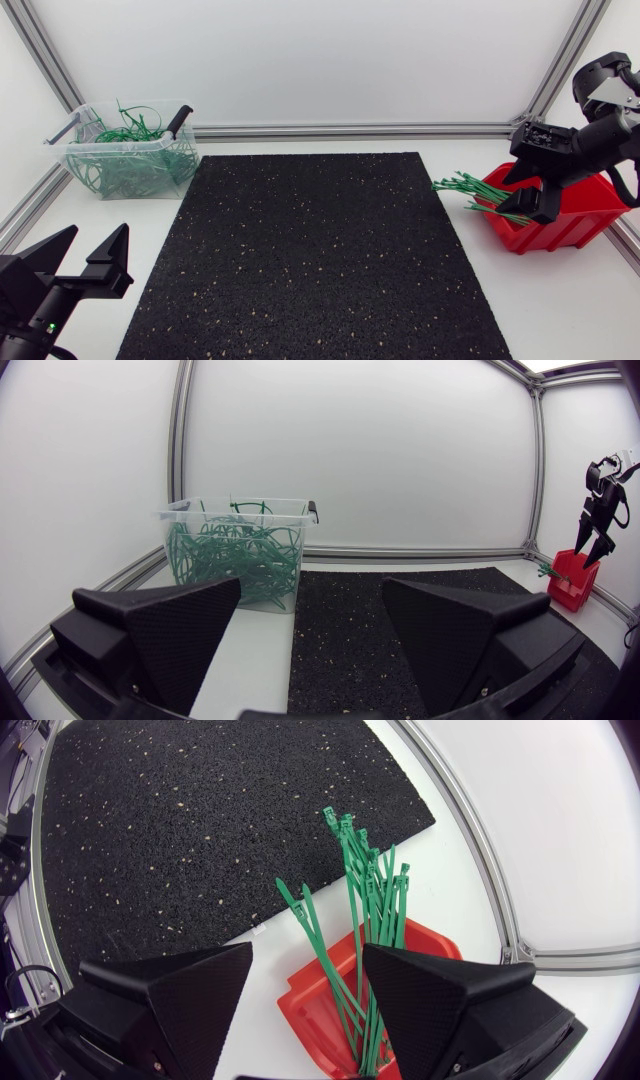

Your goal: Take a green cable tie from the red box, thread the tail through the head to close it, then place it in the transparent bin on the left.

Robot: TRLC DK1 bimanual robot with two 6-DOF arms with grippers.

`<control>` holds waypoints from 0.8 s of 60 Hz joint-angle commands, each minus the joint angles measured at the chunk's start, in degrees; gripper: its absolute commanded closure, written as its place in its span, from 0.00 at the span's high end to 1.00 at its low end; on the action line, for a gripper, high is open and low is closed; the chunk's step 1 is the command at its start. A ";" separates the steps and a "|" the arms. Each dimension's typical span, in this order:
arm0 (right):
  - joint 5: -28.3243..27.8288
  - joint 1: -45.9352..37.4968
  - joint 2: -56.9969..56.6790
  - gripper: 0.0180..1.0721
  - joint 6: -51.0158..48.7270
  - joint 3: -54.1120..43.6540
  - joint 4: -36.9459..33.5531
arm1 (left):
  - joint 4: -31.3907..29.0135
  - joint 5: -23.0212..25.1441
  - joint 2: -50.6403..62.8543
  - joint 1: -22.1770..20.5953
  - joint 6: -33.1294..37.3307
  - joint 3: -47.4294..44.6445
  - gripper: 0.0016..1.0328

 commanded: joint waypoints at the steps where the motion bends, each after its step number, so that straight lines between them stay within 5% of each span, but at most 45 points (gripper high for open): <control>1: -0.24 -0.42 2.31 0.73 -4.23 1.06 -0.12 | -1.57 0.32 0.79 -0.32 0.85 -2.15 0.96; 14: -0.67 -0.51 4.68 0.49 -9.33 0.54 1.46 | -1.57 0.23 0.88 -0.32 0.94 -2.15 0.96; 42: -0.67 -0.07 8.46 0.39 -12.58 0.54 4.45 | -1.57 0.32 0.88 -0.23 0.94 -2.24 0.96; 48: -0.59 0.37 8.81 0.28 -12.58 -0.17 5.51 | -1.57 0.32 0.88 -0.32 1.03 -2.15 0.96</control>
